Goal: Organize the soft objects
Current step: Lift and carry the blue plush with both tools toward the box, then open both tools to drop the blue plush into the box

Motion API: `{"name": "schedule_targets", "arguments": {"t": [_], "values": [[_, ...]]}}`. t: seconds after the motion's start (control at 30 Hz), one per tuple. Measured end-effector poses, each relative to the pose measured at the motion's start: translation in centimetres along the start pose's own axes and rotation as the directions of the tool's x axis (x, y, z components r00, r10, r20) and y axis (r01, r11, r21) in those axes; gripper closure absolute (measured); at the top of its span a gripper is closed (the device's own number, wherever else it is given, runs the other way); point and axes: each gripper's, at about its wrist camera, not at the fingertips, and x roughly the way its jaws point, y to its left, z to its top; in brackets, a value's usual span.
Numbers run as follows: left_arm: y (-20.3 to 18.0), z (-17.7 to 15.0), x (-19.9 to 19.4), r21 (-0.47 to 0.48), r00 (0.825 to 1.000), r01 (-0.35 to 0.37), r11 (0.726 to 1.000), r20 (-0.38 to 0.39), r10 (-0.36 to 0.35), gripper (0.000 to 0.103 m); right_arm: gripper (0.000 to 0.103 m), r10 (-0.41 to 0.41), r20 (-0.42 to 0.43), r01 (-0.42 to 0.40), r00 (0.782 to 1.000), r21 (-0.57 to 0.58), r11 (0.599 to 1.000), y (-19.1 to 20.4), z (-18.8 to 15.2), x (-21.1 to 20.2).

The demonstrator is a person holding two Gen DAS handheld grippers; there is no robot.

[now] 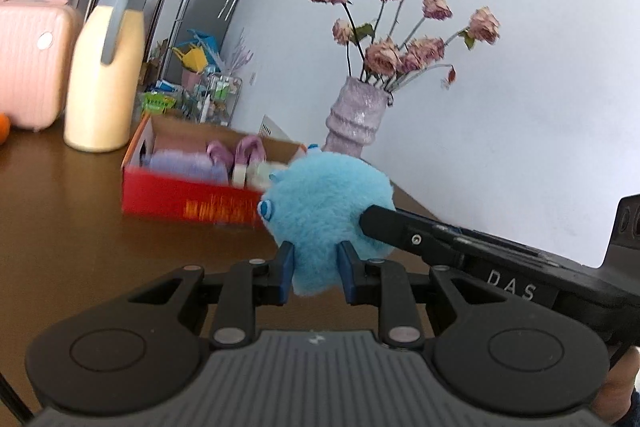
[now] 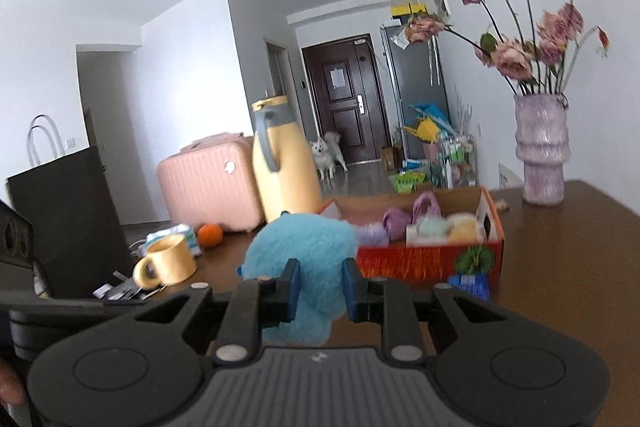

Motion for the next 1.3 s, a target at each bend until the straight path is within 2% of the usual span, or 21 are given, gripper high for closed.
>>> {"name": "schedule_targets", "arguments": {"t": [0.17,0.33,0.47,0.53,0.57,0.63,0.77,0.87,0.97,1.07,1.13,1.17,1.2,1.23,1.27,1.3], "values": [[2.7,6.3,7.1,0.016,1.000,0.017,1.000,-0.022,-0.016,0.079,0.081,-0.016,0.007,0.016,1.000,0.017,1.000,-3.1,4.3,6.9],[6.4,10.5,15.0,-0.010,0.997,-0.024,1.000,-0.079,0.023,0.079,0.082,0.029,-0.109,-0.012,0.994,0.149,0.989,-8.3,6.7,16.6],[9.9,10.6,21.2,-0.023,0.982,-0.078,0.997,-0.174,0.073,0.080,0.082,0.075,-0.262,-0.009,0.962,0.242,0.970,-12.3,6.0,24.4],[11.0,9.9,23.9,-0.011,0.967,-0.092,0.996,-0.238,0.087,0.081,0.084,0.015,-0.346,0.054,0.938,0.190,0.980,-12.7,5.0,27.2],[11.1,9.5,24.6,0.002,0.962,-0.105,0.994,-0.255,0.102,0.081,0.086,-0.003,-0.357,0.060,0.934,0.149,0.987,-12.3,4.8,27.8],[11.2,8.9,24.8,0.038,0.961,-0.099,0.994,-0.256,0.105,0.081,0.086,-0.018,-0.366,0.051,0.930,0.082,0.995,-11.4,4.2,28.4],[11.6,9.1,24.0,0.043,0.962,-0.128,0.991,-0.236,0.134,0.081,0.086,-0.032,-0.383,0.054,0.923,0.045,0.998,-11.0,3.7,29.6],[11.4,9.6,22.4,0.053,0.962,-0.156,0.986,-0.220,0.164,0.080,0.084,-0.029,-0.390,0.057,0.920,0.059,0.997,-11.3,4.3,28.9],[10.9,10.5,19.8,0.080,0.965,-0.179,0.981,-0.179,0.191,0.079,0.084,-0.030,-0.309,0.049,0.951,0.053,0.997,-11.4,6.3,24.9],[10.3,10.9,16.3,0.125,0.962,-0.227,0.966,-0.130,0.242,0.077,0.084,-0.083,-0.266,0.087,0.960,0.001,0.996,-11.4,8.1,20.8],[9.8,11.1,14.0,0.140,0.956,-0.263,0.955,-0.091,0.277,0.073,0.083,-0.113,-0.245,0.111,0.963,-0.021,0.994,-11.5,8.9,17.9],[9.4,11.1,12.7,0.148,0.953,-0.284,0.947,-0.065,0.296,0.064,0.083,-0.130,-0.227,0.127,0.965,-0.026,0.992,-11.4,9.3,16.1],[8.9,11.0,11.2,0.158,0.948,-0.308,0.938,-0.031,0.317,0.050,0.076,-0.147,-0.208,0.143,0.967,-0.034,0.989,-11.5,9.6,14.4],[8.3,10.7,9.8,0.171,0.942,-0.333,0.927,0.010,0.336,0.042,0.064,-0.162,-0.185,0.156,0.969,-0.047,0.987,-11.4,9.8,13.1],[7.8,10.3,8.5,0.182,0.934,-0.357,0.916,0.053,0.354,0.028,0.056,-0.181,-0.155,0.173,0.971,-0.062,0.983,-11.2,9.8,11.4],[7.2,9.8,7.2,0.191,0.922,-0.386,0.903,0.101,0.373,0.021,0.044,-0.198,-0.118,0.190,0.973,-0.075,0.979,-11.1,9.7,9.6]]}}
